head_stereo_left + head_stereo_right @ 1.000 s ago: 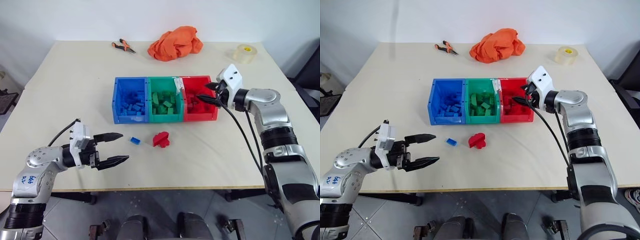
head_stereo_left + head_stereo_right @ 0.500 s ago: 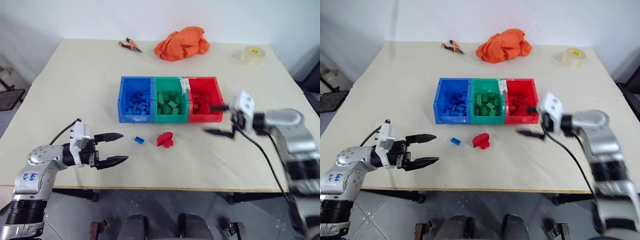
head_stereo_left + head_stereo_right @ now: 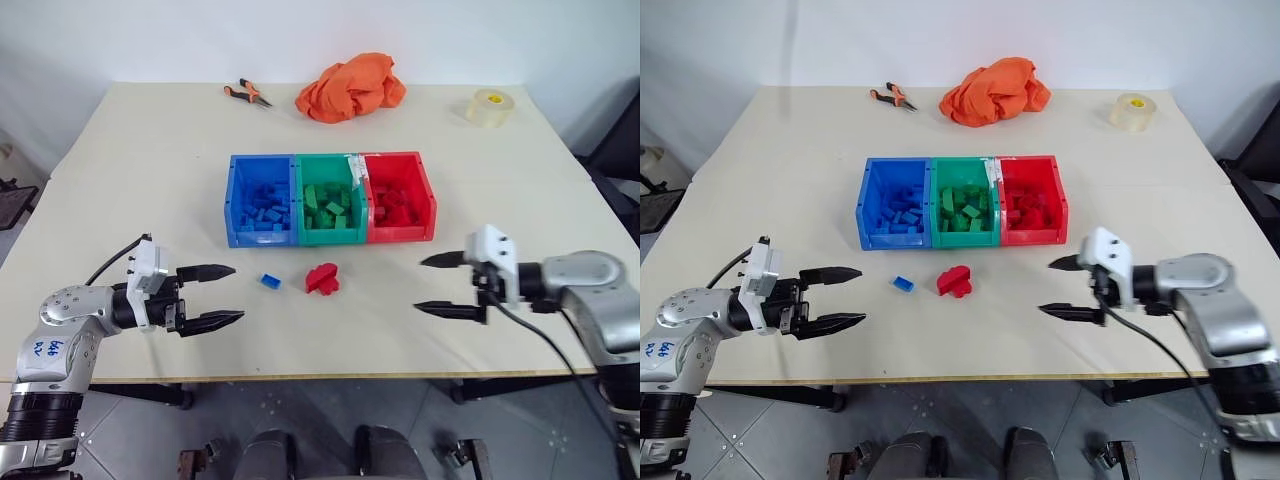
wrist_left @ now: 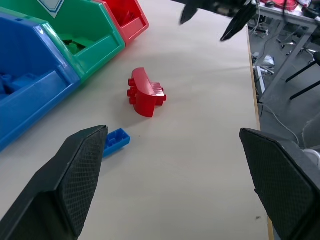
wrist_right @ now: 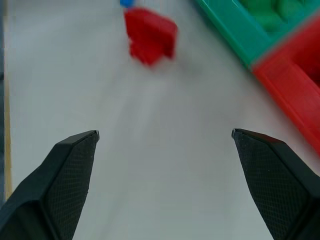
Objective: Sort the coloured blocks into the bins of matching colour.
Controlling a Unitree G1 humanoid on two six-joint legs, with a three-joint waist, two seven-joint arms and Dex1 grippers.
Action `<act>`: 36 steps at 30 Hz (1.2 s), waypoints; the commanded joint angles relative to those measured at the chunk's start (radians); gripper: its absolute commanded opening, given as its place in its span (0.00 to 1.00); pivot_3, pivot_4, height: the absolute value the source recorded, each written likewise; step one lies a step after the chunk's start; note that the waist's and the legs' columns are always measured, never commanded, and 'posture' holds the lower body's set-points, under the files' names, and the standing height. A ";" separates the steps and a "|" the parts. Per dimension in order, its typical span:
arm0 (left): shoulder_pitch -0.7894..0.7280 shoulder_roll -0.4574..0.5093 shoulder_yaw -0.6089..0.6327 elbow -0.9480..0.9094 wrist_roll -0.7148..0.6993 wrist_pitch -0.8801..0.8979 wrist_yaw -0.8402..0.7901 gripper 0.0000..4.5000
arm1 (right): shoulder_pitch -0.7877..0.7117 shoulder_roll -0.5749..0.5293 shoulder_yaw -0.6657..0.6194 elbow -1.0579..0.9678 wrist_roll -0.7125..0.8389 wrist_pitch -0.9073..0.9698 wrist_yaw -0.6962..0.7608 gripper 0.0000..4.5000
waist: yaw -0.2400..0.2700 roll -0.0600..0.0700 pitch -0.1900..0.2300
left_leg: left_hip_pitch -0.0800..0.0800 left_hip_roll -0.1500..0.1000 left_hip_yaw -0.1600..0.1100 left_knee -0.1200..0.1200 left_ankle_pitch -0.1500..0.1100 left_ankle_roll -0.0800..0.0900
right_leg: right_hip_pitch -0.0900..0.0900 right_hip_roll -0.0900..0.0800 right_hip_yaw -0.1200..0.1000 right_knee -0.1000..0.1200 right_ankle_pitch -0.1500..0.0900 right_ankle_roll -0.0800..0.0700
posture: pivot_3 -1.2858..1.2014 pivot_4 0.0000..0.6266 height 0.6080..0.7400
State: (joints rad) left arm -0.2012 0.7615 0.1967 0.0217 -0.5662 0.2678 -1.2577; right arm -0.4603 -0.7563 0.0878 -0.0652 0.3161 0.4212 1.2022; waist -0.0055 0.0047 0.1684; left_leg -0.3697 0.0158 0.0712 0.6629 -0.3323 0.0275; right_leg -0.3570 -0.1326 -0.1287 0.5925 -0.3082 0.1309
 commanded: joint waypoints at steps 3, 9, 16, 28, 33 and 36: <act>0.046 -0.012 0.055 -0.033 -0.022 -0.076 -0.018 1.00 | -0.092 0.137 0.103 0.133 -0.073 -0.075 -0.058 0.99 | 0.005 0.000 0.000 | -0.001 -0.001 -0.002 0.000 0.000 0.000 | 0.000 -0.001 0.000 0.001 0.000 0.000 | 0.52 0.24 1.00; 0.115 -0.024 0.087 -0.097 -0.041 -0.081 0.006 1.00 | -0.190 0.267 0.152 0.353 -0.123 -0.191 -0.049 0.99 | 0.001 -0.001 -0.001 | -0.001 -0.001 -0.003 0.001 0.000 0.001 | 0.000 -0.001 -0.001 0.003 0.000 0.000 | 0.52 0.24 1.00; 0.171 -0.032 0.103 -0.162 -0.053 -0.065 0.049 1.00 | -0.251 0.372 0.187 0.512 -0.163 -0.256 -0.037 0.99 | -0.009 -0.001 -0.001 | 0.000 -0.001 -0.003 0.001 0.000 0.000 | 0.000 0.000 -0.001 0.003 0.000 0.000 | 0.52 0.24 1.00; 0.174 -0.042 0.096 -0.179 -0.059 -0.058 0.075 1.00 | -0.185 0.376 0.184 0.430 -0.189 -0.260 -0.062 0.38 | -0.022 -0.001 -0.001 | 0.000 -0.001 -0.005 0.000 0.000 0.000 | 0.000 0.000 -0.001 0.005 0.000 0.000 | 0.52 0.24 1.00; 0.140 -0.045 0.080 -0.152 -0.052 -0.062 0.069 1.00 | -0.162 0.366 0.162 0.374 -0.172 -0.240 -0.083 0.20 | -0.022 -0.001 -0.001 | 0.000 -0.001 -0.005 0.000 0.000 0.000 | 0.000 0.000 -0.001 0.006 0.000 0.000 | 0.52 0.24 1.00; 0.114 -0.050 0.065 -0.132 -0.044 -0.064 0.065 1.00 | -0.130 0.319 0.110 0.275 -0.135 -0.188 -0.091 0.20 | -0.020 -0.001 -0.001 | 0.000 -0.001 -0.005 0.000 0.000 0.000 | 0.000 0.000 -0.001 0.006 0.000 0.000 | 0.52 0.24 1.00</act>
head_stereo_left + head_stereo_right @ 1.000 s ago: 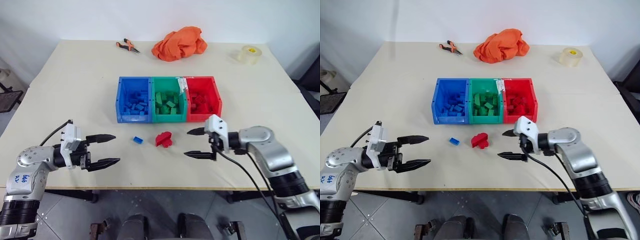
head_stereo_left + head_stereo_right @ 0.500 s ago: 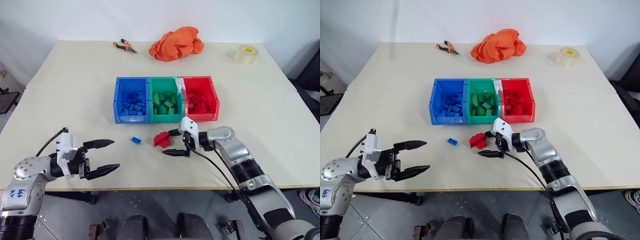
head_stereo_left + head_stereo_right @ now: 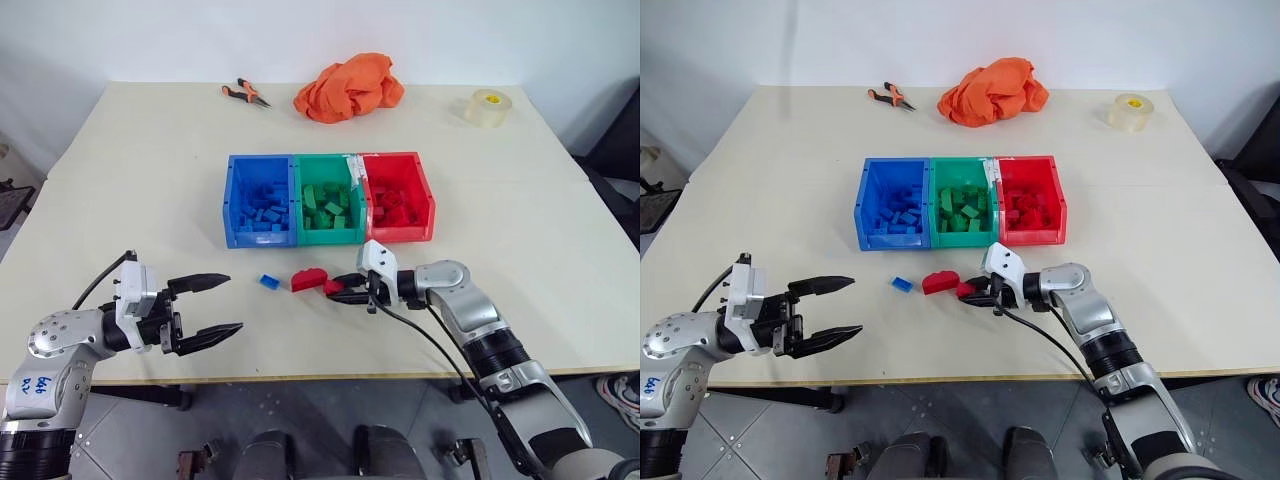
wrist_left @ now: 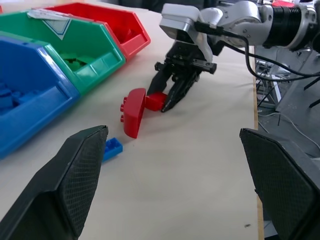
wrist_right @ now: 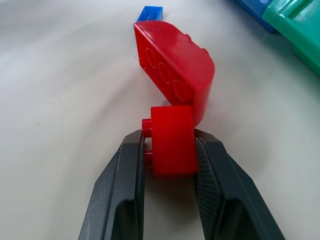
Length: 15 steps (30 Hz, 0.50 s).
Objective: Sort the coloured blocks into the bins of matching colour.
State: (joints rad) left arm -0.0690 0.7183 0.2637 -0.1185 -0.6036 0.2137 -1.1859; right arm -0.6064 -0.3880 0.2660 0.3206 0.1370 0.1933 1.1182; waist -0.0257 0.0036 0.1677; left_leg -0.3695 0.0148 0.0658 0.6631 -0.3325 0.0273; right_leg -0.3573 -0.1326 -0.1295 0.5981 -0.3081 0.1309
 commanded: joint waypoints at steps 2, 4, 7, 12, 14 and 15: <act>-0.028 -0.007 -0.006 0.021 -0.006 -0.012 -0.013 1.00 | 0.029 -0.086 -0.114 -0.190 0.085 0.093 -0.007 0.20 | 0.003 0.000 0.000 | 0.000 0.000 0.000 0.000 0.000 0.000 | 0.000 0.000 0.000 0.000 0.000 0.000 | 0.52 0.24 1.00; -0.035 -0.005 -0.008 0.031 -0.007 -0.010 -0.020 1.00 | 0.020 -0.128 -0.168 -0.232 0.115 0.137 -0.022 0.20 | 0.002 0.000 0.000 | -0.001 0.000 0.000 0.000 0.000 0.000 | 0.000 -0.001 0.000 0.000 0.000 0.000 | 0.52 0.24 1.00; -0.045 -0.005 -0.016 0.048 -0.005 -0.012 -0.035 1.00 | -0.037 -0.183 -0.242 -0.199 0.130 0.174 -0.056 0.20 | 0.000 0.000 0.000 | 0.000 0.000 0.000 0.000 0.000 0.000 | 0.000 0.000 0.000 -0.001 0.000 0.000 | 0.52 0.24 1.00; -0.089 -0.006 -0.035 0.091 0.004 -0.018 -0.053 1.00 | -0.240 -0.215 -0.299 0.104 0.068 0.074 -0.148 0.20 | -0.003 0.001 0.000 | 0.000 0.000 0.002 0.000 0.000 0.000 | 0.000 0.000 0.000 -0.002 0.000 0.000 | 0.52 0.24 1.00; -0.113 -0.009 -0.046 0.113 0.011 -0.025 -0.058 1.00 | -0.332 -0.196 -0.289 0.275 0.022 0.002 -0.203 0.28 | -0.005 0.001 0.000 | 0.000 0.000 0.002 -0.001 0.000 0.000 | -0.001 0.001 0.000 -0.001 0.000 -0.001 | 0.52 0.24 1.00; -0.123 -0.010 -0.051 0.122 0.014 -0.029 -0.060 1.00 | -0.371 -0.185 -0.284 0.349 0.003 -0.033 -0.229 0.37 | -0.005 0.000 0.000 | 0.000 0.000 0.002 -0.001 0.000 0.000 | -0.001 0.000 0.000 -0.001 0.000 0.000 | 0.52 0.24 1.00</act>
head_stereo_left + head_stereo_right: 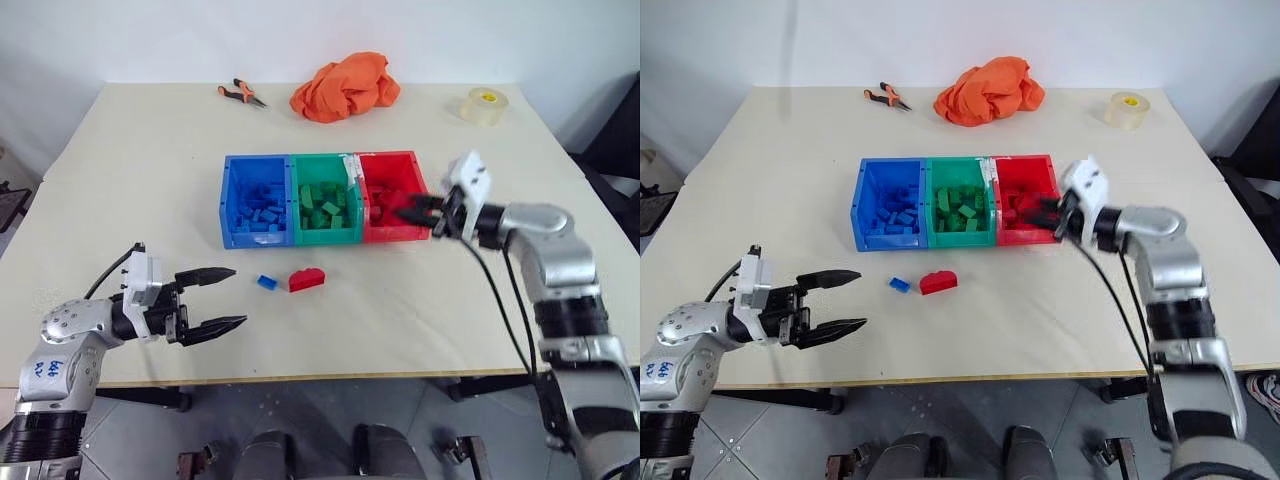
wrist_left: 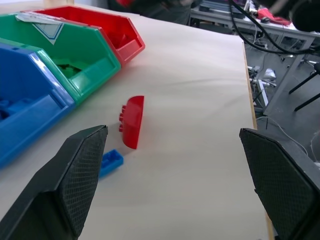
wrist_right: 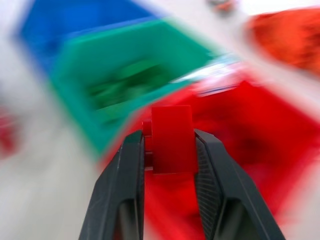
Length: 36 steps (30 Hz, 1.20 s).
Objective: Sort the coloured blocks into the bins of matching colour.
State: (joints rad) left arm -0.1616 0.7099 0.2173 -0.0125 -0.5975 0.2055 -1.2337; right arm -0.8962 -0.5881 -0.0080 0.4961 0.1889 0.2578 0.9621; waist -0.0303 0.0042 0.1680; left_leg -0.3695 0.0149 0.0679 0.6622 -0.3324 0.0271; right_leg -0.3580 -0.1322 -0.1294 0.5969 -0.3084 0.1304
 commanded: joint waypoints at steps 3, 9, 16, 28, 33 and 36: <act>-0.056 -0.012 -0.015 0.030 0.015 -0.028 -0.012 1.00 | -0.173 0.051 0.004 0.354 -0.090 -0.190 -0.116 0.58 | -0.003 0.000 0.000 | 0.000 0.000 0.001 0.000 0.000 0.000 | 0.000 0.000 0.000 0.000 0.000 0.000 | 0.52 0.24 1.00; -0.052 -0.013 -0.011 0.020 0.014 -0.031 -0.012 1.00 | -0.220 0.060 0.001 0.443 -0.121 -0.287 -0.106 0.99 | 0.002 0.000 0.000 | -0.001 0.000 0.000 0.000 0.000 0.001 | 0.000 0.000 0.000 0.000 0.000 0.000 | 0.52 0.24 1.00; -0.028 -0.001 0.014 0.037 0.011 -0.066 -0.045 1.00 | 0.010 -0.035 -0.009 0.087 -0.017 -0.178 0.138 0.99 | 0.005 0.000 0.000 | -0.001 0.000 -0.001 0.001 0.000 0.001 | 0.001 0.000 0.000 0.000 0.000 0.000 | 0.52 0.24 1.00; -0.053 0.052 0.058 0.227 0.025 -0.162 -0.155 1.00 | 0.611 -0.383 -0.193 -0.432 0.164 0.056 0.319 0.99 | 0.027 0.001 0.000 | 0.000 0.000 0.001 0.001 0.000 0.001 | 0.002 -0.001 0.000 -0.004 0.000 0.001 | 0.52 0.24 1.00; -0.063 0.058 0.063 0.261 0.025 -0.184 -0.178 1.00 | 0.619 -0.385 -0.190 -0.475 0.183 0.085 0.295 0.99 | 0.025 0.001 0.000 | 0.000 0.001 0.003 0.000 0.000 0.001 | 0.002 -0.001 0.000 -0.004 0.000 0.000 | 0.52 0.24 1.00; -0.069 0.057 0.063 0.259 0.023 -0.185 -0.178 1.00 | 0.574 -0.350 -0.139 -0.496 0.175 0.092 0.277 0.99 | 0.026 0.001 0.000 | 0.000 0.000 0.003 0.000 0.000 0.001 | 0.002 -0.002 0.000 -0.004 0.000 0.000 | 0.52 0.24 1.00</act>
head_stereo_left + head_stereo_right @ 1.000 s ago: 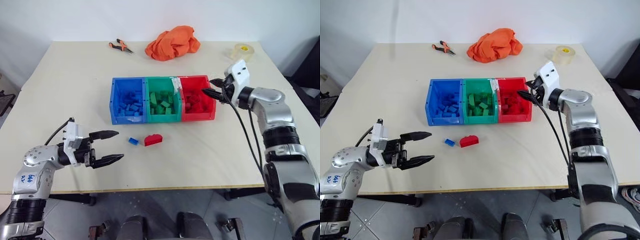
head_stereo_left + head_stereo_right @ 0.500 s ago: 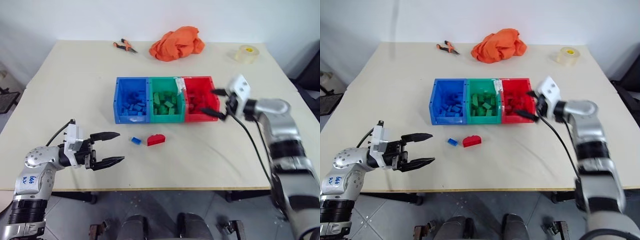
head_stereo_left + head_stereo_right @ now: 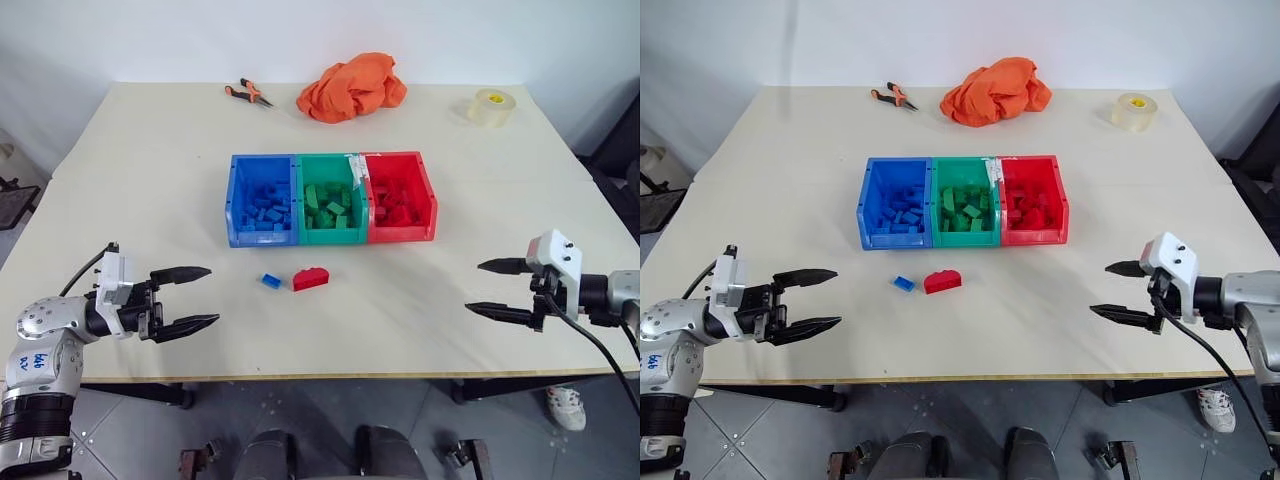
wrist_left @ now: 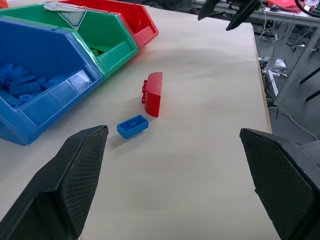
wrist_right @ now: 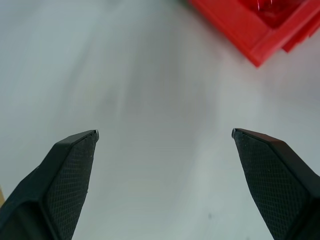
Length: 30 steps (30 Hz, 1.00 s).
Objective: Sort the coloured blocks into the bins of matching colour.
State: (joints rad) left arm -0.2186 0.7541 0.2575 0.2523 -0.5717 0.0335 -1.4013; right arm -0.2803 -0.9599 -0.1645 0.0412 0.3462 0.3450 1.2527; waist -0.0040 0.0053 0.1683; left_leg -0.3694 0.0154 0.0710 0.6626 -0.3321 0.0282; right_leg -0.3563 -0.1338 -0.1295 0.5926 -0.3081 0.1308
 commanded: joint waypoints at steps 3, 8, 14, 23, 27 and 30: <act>-0.008 0.012 0.027 -0.024 -0.009 -0.011 -0.007 1.00 | -0.128 0.101 0.118 -0.048 -0.009 0.001 -0.028 0.99 | -0.002 0.000 0.000 | 0.000 0.000 0.000 0.000 0.000 0.000 | 0.000 0.000 0.000 0.000 0.000 0.000 | 0.52 0.24 1.00; 0.032 0.003 0.041 -0.090 -0.030 0.000 0.004 1.00 | -0.275 0.260 0.280 0.024 -0.072 -0.041 -0.037 0.99 | -0.003 0.000 0.000 | 0.000 0.000 0.000 0.000 0.000 0.000 | -0.001 0.000 0.000 0.002 0.000 0.000 | 0.52 0.24 1.00; 0.090 -0.014 0.056 -0.171 -0.047 0.009 0.033 1.00 | -0.390 0.404 0.395 0.228 -0.154 -0.163 -0.020 0.99 | 0.001 -0.001 -0.001 | -0.001 -0.001 -0.003 0.001 0.000 0.000 | -0.001 0.000 -0.001 0.003 0.000 0.000 | 0.52 0.24 1.00; 0.168 -0.029 0.087 -0.263 -0.064 0.028 0.080 1.00 | -0.511 0.589 0.446 0.498 -0.212 -0.315 -0.010 0.99 | -0.023 -0.001 -0.001 | 0.000 -0.001 -0.004 0.001 0.000 0.000 | -0.001 0.001 -0.001 0.005 0.000 0.000 | 0.52 0.24 1.00; 0.177 -0.039 0.084 -0.288 -0.064 0.034 0.101 1.00 | -0.561 0.666 0.446 0.616 -0.244 -0.369 -0.043 0.99 | -0.027 -0.001 -0.001 | 0.000 0.000 -0.005 0.001 0.000 -0.001 | -0.002 0.001 -0.001 0.009 0.000 0.000 | 0.52 0.24 1.00; 0.179 -0.042 0.081 -0.296 -0.065 0.036 0.110 1.00 | -0.574 0.694 0.434 0.661 -0.253 -0.408 -0.048 0.99 | -0.026 -0.001 -0.001 | 0.000 -0.001 -0.006 0.001 0.000 -0.001 | -0.002 0.001 -0.001 0.010 0.000 0.000 | 0.52 0.24 1.00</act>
State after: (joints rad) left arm -0.0463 0.7137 0.3175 -0.0046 -0.6139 0.0726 -1.2979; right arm -0.8390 -0.2703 0.2858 0.6986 0.0910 -0.0302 1.2088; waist -0.0296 0.0043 0.1678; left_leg -0.3692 0.0146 0.0645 0.6633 -0.3320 0.0276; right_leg -0.3585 -0.1330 -0.1306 0.6028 -0.3081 0.1307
